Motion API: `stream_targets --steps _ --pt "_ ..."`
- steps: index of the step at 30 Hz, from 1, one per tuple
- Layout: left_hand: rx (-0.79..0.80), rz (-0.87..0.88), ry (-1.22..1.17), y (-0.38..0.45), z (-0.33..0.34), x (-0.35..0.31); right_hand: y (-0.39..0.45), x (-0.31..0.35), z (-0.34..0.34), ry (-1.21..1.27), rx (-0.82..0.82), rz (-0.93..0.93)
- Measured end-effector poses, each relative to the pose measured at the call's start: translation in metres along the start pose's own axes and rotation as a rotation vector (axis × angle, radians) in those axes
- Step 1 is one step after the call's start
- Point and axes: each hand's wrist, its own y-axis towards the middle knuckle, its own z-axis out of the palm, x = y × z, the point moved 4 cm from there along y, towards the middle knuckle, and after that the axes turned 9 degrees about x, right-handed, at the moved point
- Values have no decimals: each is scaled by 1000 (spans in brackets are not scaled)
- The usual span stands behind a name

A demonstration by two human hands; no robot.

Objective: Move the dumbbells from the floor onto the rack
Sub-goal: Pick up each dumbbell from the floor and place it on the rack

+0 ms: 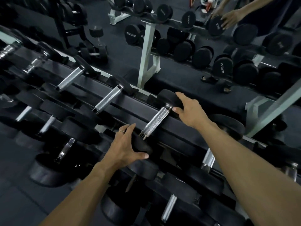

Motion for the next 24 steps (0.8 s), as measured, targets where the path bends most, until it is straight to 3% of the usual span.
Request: stream_targets --steps 11,24 --pt "-85 -63 -116 -11 14 -9 18 11 -2 -81 66 -51" --pt "-18 -111 -139 -14 19 -12 21 12 -5 -84 108 -67"
